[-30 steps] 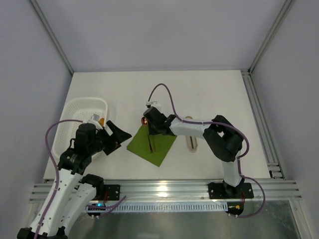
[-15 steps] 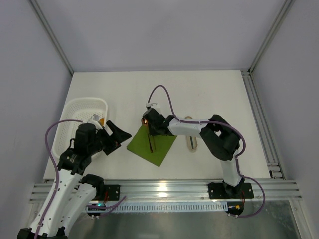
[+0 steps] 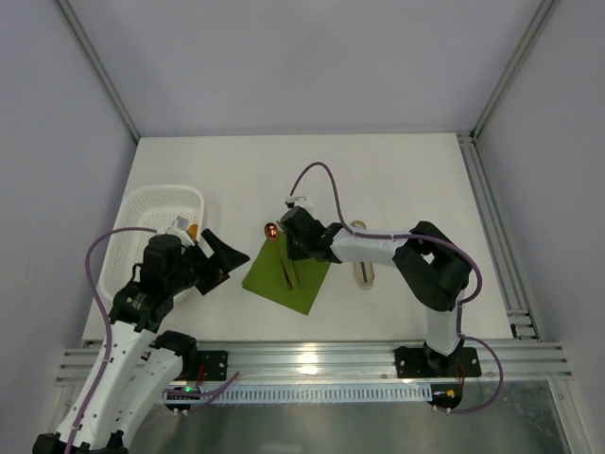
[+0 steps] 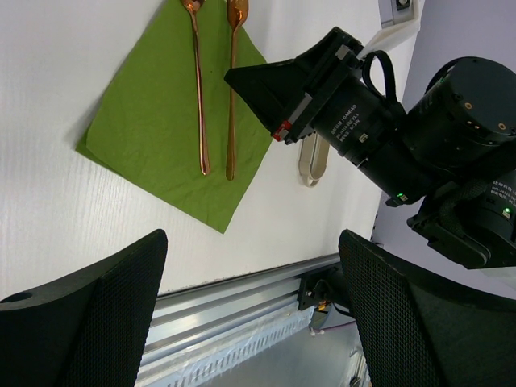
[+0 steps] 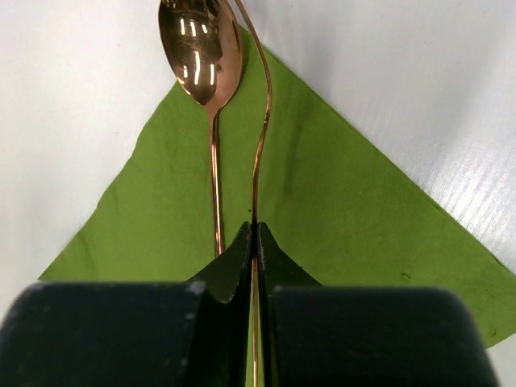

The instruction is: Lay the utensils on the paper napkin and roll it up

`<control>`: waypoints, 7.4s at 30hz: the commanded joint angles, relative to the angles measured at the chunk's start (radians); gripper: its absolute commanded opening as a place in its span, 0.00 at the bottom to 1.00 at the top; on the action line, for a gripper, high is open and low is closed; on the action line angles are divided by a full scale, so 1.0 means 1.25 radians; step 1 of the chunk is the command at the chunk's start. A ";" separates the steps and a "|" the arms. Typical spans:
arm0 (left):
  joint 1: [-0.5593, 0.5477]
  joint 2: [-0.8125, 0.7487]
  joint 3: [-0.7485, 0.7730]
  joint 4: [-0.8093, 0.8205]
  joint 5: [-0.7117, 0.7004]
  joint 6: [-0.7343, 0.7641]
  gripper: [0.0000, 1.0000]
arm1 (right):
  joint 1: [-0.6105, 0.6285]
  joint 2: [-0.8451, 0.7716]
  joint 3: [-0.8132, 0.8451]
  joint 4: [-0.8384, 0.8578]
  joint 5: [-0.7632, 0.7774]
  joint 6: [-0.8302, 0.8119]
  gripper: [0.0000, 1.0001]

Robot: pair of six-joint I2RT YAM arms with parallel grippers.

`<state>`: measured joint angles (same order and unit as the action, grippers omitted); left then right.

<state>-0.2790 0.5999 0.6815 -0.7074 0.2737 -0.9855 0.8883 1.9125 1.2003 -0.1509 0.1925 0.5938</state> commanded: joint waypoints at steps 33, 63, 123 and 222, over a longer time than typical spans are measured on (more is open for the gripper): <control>0.005 0.021 0.028 0.014 0.023 0.025 0.88 | -0.106 0.017 -0.122 0.342 -0.354 0.091 0.11; 0.005 0.026 0.000 0.046 0.044 0.018 0.88 | -0.200 -0.298 -0.116 -0.201 0.085 -0.123 0.25; 0.005 0.137 -0.046 0.063 -0.040 0.053 0.85 | -0.027 -0.138 0.037 -0.084 -0.021 -0.071 0.03; -0.168 0.507 -0.189 0.452 -0.088 -0.004 0.28 | 0.131 -0.335 -0.499 0.275 -0.219 0.086 0.37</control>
<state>-0.4850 1.2263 0.4480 -0.1848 0.1829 -1.0054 1.0462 1.4727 0.5602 0.1337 -0.0677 0.6949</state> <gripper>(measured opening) 0.289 0.373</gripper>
